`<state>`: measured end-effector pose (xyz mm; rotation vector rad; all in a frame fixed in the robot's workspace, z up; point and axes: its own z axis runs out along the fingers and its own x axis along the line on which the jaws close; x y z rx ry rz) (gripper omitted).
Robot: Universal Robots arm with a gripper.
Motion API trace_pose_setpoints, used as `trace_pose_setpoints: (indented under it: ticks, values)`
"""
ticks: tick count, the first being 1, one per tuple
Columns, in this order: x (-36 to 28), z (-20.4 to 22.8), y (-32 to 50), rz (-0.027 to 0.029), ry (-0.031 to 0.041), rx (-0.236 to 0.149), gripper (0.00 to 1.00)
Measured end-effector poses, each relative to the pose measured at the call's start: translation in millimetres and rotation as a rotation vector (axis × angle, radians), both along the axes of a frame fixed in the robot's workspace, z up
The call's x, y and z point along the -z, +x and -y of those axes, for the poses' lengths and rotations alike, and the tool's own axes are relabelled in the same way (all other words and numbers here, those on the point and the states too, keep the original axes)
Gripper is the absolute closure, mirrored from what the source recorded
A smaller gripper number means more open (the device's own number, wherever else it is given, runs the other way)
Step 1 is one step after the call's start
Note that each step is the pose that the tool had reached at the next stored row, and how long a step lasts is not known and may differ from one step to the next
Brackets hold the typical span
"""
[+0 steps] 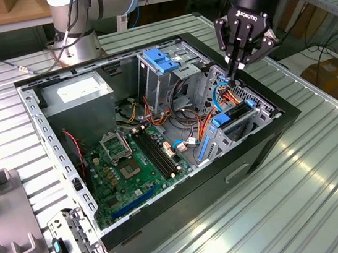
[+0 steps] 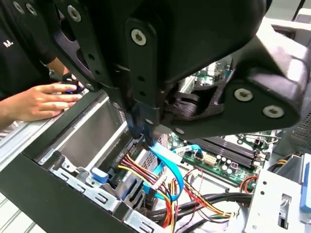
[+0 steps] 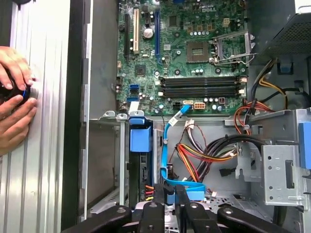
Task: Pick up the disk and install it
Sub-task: 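Insert the second disk wire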
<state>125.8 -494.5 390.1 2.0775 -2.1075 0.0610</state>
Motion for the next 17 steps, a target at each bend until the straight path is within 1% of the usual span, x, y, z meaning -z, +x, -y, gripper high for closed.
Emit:
trace_pose_setpoints:
  ticks: [1,2,3,4,5,6,9,11,15,16,17]
  values:
    - [0.5,-1.0,0.0,-0.0001,-0.0022,0.0,0.76]
    - [1.3,-1.9,0.0,-0.0001,-0.004,0.0,0.76]
    - [1.7,-2.8,0.0,-0.0001,-0.0106,-0.001,0.76]
    - [2.1,-4.2,0.1,0.0,-0.0279,-0.005,0.76]
    - [2.5,-5.3,0.1,-0.0001,-0.0398,-0.007,0.76]
    - [3.3,-6.2,0.1,-0.0001,-0.0465,-0.008,0.76]
    - [5.9,-6.6,0.1,-0.0001,-0.0466,-0.008,0.76]
    - [8.0,-7.2,0.1,-0.0001,-0.0509,-0.008,0.76]
    - [10.7,-8.9,0.1,-0.0001,-0.0662,-0.008,0.76]
    - [11.6,-9.6,0.0,-0.0002,-0.0785,-0.008,0.76]
    - [12.4,-10.1,0.1,-0.0002,-0.0863,-0.008,0.76]
